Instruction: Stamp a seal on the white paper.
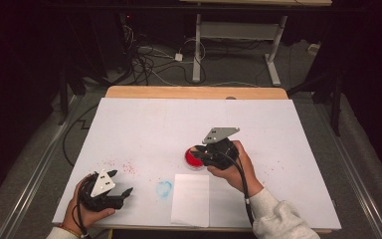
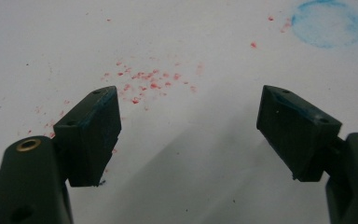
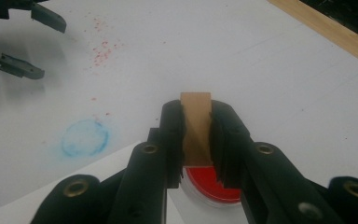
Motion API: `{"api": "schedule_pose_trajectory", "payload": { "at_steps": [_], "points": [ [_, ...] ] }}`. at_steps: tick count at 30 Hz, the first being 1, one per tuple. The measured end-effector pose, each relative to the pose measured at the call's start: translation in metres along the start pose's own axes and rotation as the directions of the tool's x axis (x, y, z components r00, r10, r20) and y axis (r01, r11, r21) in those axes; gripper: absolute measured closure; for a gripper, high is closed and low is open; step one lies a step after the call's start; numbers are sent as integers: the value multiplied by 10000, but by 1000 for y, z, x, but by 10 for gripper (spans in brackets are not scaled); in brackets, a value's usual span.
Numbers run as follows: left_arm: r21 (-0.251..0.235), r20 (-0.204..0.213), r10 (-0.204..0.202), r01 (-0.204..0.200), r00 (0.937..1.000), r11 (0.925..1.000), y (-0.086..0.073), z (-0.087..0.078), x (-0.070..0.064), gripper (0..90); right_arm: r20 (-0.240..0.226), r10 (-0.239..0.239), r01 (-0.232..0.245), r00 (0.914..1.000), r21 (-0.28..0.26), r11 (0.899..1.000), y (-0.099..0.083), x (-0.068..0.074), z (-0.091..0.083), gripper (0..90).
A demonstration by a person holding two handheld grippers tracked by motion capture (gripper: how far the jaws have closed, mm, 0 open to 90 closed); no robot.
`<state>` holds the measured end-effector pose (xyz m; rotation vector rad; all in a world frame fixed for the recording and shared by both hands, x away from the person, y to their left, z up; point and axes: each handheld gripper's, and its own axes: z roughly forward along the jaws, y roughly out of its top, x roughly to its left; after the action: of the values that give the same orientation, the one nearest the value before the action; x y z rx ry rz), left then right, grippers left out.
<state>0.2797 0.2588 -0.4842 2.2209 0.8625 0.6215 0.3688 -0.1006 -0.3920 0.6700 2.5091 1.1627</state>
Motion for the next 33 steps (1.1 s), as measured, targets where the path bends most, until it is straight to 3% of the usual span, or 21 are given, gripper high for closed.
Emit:
{"api": "schedule_pose_trajectory", "payload": {
  "at_steps": [15, 26, 33],
  "points": [
    [46, -50, 95, -95, 9999, 9999, 1, -1, -1, 215, -493, -413, 402, 9979, -235, 9989, -6, 22, -21, 760],
    [69, -51, 74, -74, 10000, 9999, 1, -1, -1, 216, -975, -982, 992, 9904, 53, 9951, -25, 55, -16, 760],
    [45, -58, 40, -39, 10000, 10000, 2, 0, -2, 216, -1160, -1165, 1233, 9864, 530, 9910, -36, 64, -11, 760]
  ]
}}
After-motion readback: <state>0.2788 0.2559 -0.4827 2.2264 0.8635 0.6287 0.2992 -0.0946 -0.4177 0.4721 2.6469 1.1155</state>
